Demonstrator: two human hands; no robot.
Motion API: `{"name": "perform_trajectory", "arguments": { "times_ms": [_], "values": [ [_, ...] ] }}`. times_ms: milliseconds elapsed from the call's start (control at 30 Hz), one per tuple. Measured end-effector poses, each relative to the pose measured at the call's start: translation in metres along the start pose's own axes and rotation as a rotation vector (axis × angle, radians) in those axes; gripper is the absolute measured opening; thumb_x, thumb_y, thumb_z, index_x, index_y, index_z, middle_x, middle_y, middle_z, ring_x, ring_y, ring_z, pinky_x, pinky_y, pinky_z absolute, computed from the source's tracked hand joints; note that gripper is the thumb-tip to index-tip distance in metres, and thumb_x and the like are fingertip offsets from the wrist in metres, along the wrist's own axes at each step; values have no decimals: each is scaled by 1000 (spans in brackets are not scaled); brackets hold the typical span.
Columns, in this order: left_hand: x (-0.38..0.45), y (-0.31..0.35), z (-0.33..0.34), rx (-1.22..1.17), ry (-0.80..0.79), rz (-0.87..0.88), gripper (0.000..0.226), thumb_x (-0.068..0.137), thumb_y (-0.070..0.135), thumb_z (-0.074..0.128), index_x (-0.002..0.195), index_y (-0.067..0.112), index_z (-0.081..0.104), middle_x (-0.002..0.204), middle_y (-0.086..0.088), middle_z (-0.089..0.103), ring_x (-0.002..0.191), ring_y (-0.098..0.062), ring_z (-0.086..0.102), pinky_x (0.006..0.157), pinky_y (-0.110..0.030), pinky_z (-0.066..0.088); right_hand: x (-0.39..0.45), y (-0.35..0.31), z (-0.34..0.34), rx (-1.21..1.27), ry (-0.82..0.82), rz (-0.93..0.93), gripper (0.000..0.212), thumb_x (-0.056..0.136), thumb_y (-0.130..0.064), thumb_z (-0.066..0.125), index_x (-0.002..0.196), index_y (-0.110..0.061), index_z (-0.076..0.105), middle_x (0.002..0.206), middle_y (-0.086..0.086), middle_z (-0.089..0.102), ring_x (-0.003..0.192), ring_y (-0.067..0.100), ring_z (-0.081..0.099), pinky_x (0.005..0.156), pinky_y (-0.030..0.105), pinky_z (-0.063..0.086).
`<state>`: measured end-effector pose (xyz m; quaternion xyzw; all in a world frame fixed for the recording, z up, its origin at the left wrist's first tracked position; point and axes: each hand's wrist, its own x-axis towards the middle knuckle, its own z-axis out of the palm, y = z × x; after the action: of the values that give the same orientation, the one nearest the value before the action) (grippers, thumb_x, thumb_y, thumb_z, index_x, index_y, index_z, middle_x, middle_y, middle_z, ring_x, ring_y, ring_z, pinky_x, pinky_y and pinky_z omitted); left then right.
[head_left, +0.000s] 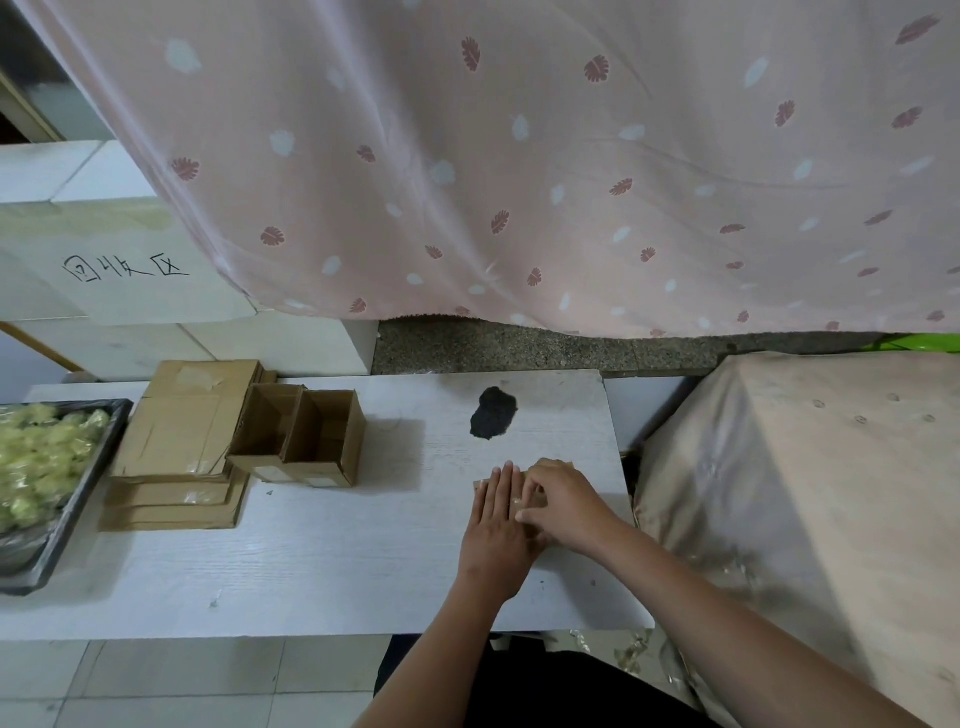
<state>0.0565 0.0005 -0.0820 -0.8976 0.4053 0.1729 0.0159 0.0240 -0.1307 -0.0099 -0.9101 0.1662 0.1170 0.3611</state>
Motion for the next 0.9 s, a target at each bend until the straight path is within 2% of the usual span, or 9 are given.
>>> {"name": "perform_trajectory", "arguments": {
  "times_ms": [100, 167, 267, 367, 400, 533, 700, 800, 900],
  "values": [
    [0, 0, 1, -44, -3, -17, 88, 88, 66, -6, 152, 7, -25, 160, -11, -31, 146, -25, -33, 119, -40, -24, 2, 2, -2, 40, 40, 8, 25, 81, -16, 76, 69, -23, 56, 90, -7, 65, 89, 9, 60, 85, 28, 50],
    [0, -1, 2, -83, 7, -33, 92, 87, 69, -4, 151, 6, -26, 161, -11, -29, 150, -25, -27, 123, -40, -16, 1, 8, -7, 85, 87, 62, 21, 84, -12, 73, 72, -21, 58, 81, -8, 66, 79, 9, 63, 75, 28, 54],
    [1, -1, 4, -106, 34, -37, 91, 89, 70, -1, 150, 7, -27, 163, -11, -26, 151, -25, -24, 124, -40, -14, -4, 20, -19, 196, 185, 128, 25, 83, -10, 74, 90, -22, 54, 80, -6, 64, 74, 9, 61, 65, 18, 49],
    [1, -2, 5, -126, 64, -26, 92, 90, 71, 1, 152, 7, -24, 164, -10, -23, 151, -25, -23, 122, -40, -18, -9, 34, -39, 240, 218, 83, 53, 85, -2, 68, 119, -37, 46, 80, 0, 61, 69, 11, 58, 68, 27, 49],
    [1, -2, 6, -127, 68, -24, 92, 90, 72, 1, 152, 8, -24, 164, -10, -24, 151, -24, -24, 122, -40, -19, -9, 39, -45, 212, 220, 69, 49, 88, 0, 64, 119, -36, 53, 82, 1, 60, 70, 11, 56, 69, 27, 47],
    [2, -3, 7, -133, 70, -25, 93, 89, 74, -1, 150, 9, -27, 163, -9, -25, 151, -24, -25, 121, -39, -20, -14, 57, -53, 41, 220, 91, 14, 87, -4, 70, 84, -17, 75, 86, 1, 64, 73, 9, 52, 68, 22, 39],
    [2, -2, 8, -148, 78, -25, 94, 87, 74, -2, 150, 10, -27, 164, -9, -23, 151, -24, -24, 121, -39, -20, -19, 61, -50, 69, 170, 167, 20, 76, -4, 75, 71, -23, 72, 77, -7, 63, 69, 6, 57, 59, 8, 37],
    [2, -2, 8, -140, 77, -28, 93, 87, 74, -3, 149, 10, -29, 164, -9, -23, 151, -24, -23, 120, -37, -22, -20, 60, -42, 250, 113, 249, 13, 74, -12, 76, 70, -24, 75, 74, -6, 72, 74, 7, 67, 65, 16, 51],
    [1, -2, 8, -125, 80, -32, 92, 88, 73, -1, 148, 10, -29, 163, -9, -24, 152, -24, -23, 119, -36, -24, -22, 57, -33, 404, 74, 299, 10, 73, -11, 75, 70, -21, 76, 75, -10, 73, 78, 7, 68, 68, 22, 52]
  ]
}}
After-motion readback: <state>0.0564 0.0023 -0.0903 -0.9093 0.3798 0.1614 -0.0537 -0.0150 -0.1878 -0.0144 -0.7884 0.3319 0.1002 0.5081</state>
